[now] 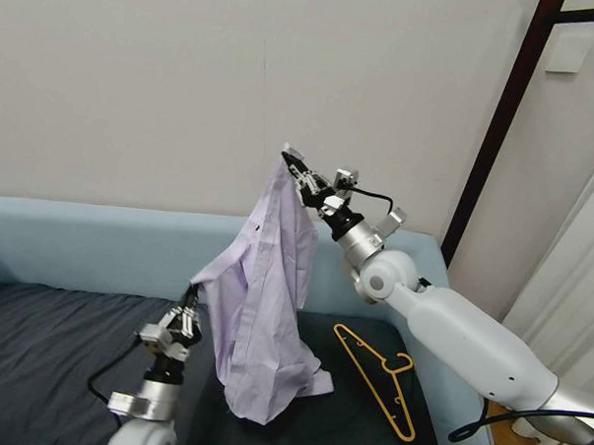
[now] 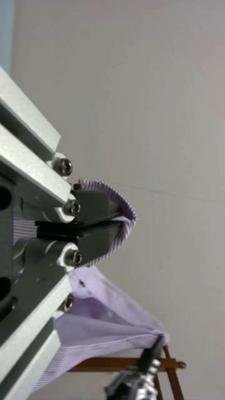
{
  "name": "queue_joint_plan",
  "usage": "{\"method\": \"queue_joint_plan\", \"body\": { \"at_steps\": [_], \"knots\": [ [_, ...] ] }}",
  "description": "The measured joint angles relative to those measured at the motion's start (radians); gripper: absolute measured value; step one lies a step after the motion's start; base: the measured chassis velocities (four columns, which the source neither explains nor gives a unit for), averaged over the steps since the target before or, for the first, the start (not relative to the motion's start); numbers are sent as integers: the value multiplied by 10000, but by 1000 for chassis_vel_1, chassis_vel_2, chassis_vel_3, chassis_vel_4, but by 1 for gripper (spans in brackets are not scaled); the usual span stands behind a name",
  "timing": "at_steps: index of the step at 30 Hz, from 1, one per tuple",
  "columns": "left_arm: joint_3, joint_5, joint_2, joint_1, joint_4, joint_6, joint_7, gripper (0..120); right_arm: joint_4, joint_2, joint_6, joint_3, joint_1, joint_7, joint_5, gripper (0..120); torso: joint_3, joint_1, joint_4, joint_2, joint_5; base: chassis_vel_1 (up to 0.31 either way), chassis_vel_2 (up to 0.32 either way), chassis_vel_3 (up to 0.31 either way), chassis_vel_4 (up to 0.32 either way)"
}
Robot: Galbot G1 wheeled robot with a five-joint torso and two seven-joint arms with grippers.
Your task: Pick up the clothes from the sofa and hang them on the clothes hanger.
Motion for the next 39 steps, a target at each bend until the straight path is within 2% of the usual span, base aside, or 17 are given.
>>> {"method": "queue_joint_plan", "body": {
  "at_steps": [2, 3, 4, 5, 8, 9, 10, 11, 15, 20, 24, 27, 29, 34, 36, 39],
  "knots": [
    [-162, -703, 785, -144, -773, 402, -71, 0, -103, -167, 0, 203, -108, 3, 26, 0, 1, 0, 0, 0, 2, 0, 0, 0, 0],
    [-218, -1326, 1529, -390, -1274, 738, -205, 0, -139, -283, 0, 360, -168, -61, 118, 0, 0, -1, -2, 0, -2, 0, 0, 0, 0],
    [-244, -2115, 2564, -775, -1662, 1123, -371, 0, -148, -430, 0, 503, -217, -202, 233, 0, 0, 0, -2, 0, 0, 0, 0, 0, 0],
    [-244, -2115, 2564, -775, -1662, 1123, -371, 0, -148, -430, 0, 503, -217, -202, 233, 0, 0, 0, -2, 0, 0, 0, 0, 0, 0],
    [38, -3855, 4753, -2397, -1947, 2022, -1186, 0, -94, -666, -14, 775, -238, -747, 562, 0, 1, 0, -2, 0, -2, 0, 0, 0, 0],
    [127, -4101, 5120, -2766, -1886, 2210, -1387, 0, -82, -685, -12, 828, -234, -927, 679, 0, 1, 0, -2, 0, 1, 0, 0, 0, 0],
    [127, -4101, 5120, -2766, -1886, 2210, -1387, 0, -82, -685, -12, 828, -234, -927, 679, 0, 1, 0, -2, 0, 1, 0, 0, 0, 0],
    [243, -4378, 5638, -3262, -1743, 2483, -1657, 0, -61, -695, 24, 875, -198, -1155, 870, 0, 1, 1, -2, 0, 0, 0, 0, 0, 0],
    [308, -4795, 6672, -4046, -1745, 3453, -2288, 0, -81, -618, 157, 915, -13, -2026, 1366, 0, 1, 1, 2, 0, 0, 0, 0, 0, 0],
    [191, -4666, 7053, -4129, -1913, 4024, -2539, 0, -61, -518, 211, 1005, 142, -2411, 1575, 0, 0, 0, 0, 0, 3, 0, 0, 0, 0],
    [33, -3615, 7272, -3401, -2110, 4392, -2638, 0, -88, -416, 266, 1037, 377, -2458, 1661, 0, 1, 0, 1, 0, -2, 0, 0, 0, 0],
    [-82, -3343, 7197, -3049, -2327, 4468, -2616, 0, -115, -387, 292, 1032, 432, -2310, 1643, 0, 0, 0, 5, 0, -1, 0, 0, 0, 0],
    [-169, -3267, 6870, -2839, -2514, 4490, -2605, 0, -108, -355, 372, 959, 421, -2031, 1524, 0, 0, 0, -3, 0, 3, 0, 0, 0, 0],
    [-105, -2622, 6416, -2262, -2322, 4419, -2182, 0, -28, -364, 447, 840, 215, -1880, 1397, 0, 1, 1, 0, -1, -5, 0, 0, 0, 0],
    [59, -2754, 6395, -2227, -2222, 4416, -2108, 0, 34, -426, 450, 782, 106, -1941, 1394, 0, 0, -1, 1, 0, 5, 0, 0, 0, 0],
    [175, -2915, 6438, -2216, -2268, 4568, -2149, 0, 44, -455, 452, 736, 54, -2006, 1382, 0, 1, 0, -3, -1, -1, 0, 0, 0, 0]
  ]
}}
